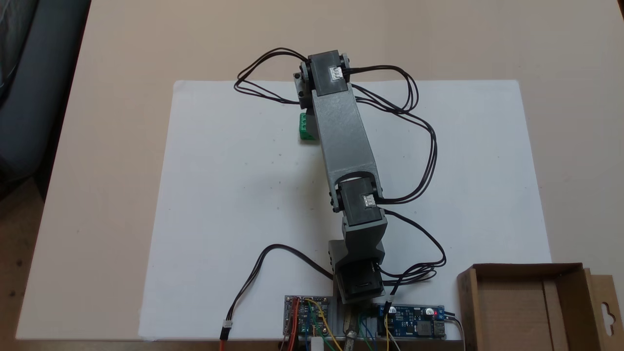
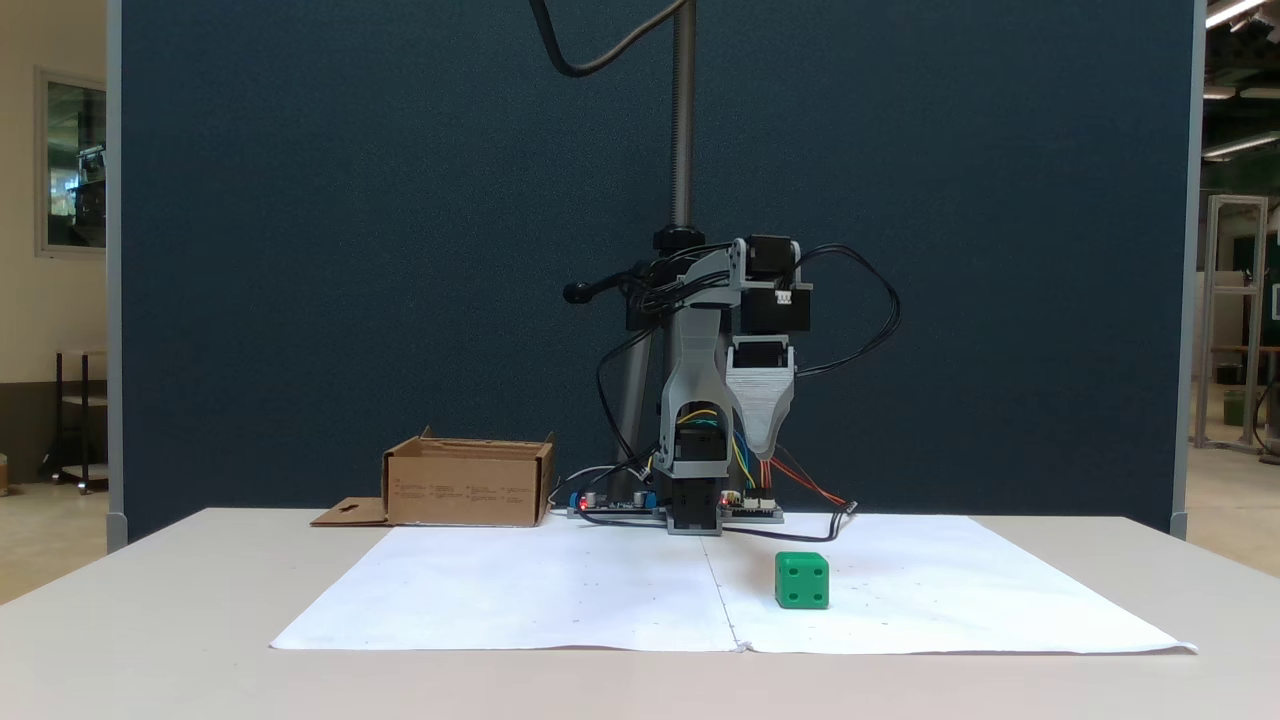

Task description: Grasp a green dice and put it in the bin.

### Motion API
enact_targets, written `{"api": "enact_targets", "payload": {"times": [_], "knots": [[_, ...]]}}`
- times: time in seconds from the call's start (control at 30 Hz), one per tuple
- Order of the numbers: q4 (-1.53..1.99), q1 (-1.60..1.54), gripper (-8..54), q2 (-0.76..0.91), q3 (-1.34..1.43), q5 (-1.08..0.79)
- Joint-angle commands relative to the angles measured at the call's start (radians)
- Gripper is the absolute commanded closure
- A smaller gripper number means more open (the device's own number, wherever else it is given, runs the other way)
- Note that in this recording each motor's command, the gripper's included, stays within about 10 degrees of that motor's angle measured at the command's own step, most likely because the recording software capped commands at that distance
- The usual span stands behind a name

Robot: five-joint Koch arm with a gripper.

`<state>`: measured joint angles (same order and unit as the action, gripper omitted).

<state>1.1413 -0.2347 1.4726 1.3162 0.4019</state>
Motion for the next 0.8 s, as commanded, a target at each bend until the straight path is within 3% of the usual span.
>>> {"api": "enact_targets", "payload": {"times": [0.0,0.77], "knots": [[-0.091,-0.008,-1.2,0.008,0.009,-0.021],[-0.322,-0.091,-1.1,-0.028,0.184,-0.048]]}}
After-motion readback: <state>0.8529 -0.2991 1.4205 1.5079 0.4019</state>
